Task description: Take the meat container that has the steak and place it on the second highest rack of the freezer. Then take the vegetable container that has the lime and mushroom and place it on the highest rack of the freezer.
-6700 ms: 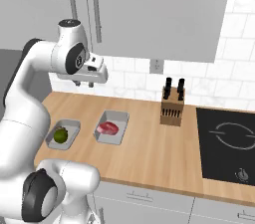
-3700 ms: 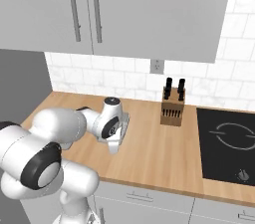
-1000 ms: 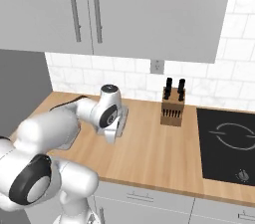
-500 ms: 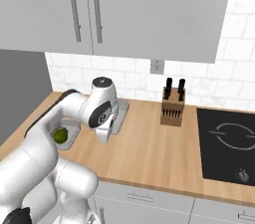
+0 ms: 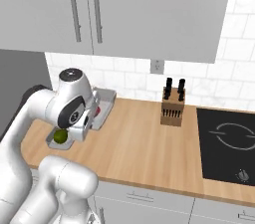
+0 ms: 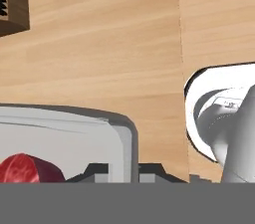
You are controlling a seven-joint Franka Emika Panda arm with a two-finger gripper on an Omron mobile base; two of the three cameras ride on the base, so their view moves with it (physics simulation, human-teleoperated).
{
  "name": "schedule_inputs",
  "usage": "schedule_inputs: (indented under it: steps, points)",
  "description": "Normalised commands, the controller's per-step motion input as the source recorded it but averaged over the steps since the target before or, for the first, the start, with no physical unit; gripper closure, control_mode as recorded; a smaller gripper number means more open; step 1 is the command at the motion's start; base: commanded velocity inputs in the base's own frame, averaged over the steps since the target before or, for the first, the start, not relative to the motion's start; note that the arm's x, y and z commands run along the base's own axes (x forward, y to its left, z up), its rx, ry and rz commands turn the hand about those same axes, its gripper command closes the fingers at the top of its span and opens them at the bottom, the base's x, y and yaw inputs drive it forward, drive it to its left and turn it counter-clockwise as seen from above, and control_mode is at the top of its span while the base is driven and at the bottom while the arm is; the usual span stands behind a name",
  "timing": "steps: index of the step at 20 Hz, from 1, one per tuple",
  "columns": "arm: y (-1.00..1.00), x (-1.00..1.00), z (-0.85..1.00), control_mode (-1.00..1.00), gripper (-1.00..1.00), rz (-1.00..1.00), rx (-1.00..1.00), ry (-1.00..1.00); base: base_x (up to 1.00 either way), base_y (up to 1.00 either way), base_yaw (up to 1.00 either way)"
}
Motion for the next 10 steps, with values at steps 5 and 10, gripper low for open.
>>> schedule_inputs:
  steps: [5, 10]
  points:
    - [0.01, -0.30, 0.66, -1.00, 1.00, 0.00, 0.00, 0.00, 0.00, 0.00, 0.00]
    - [-0.02, -0.31, 0.35, -1.00, 1.00, 0.00, 0.00, 0.00, 0.00, 0.00, 0.00]
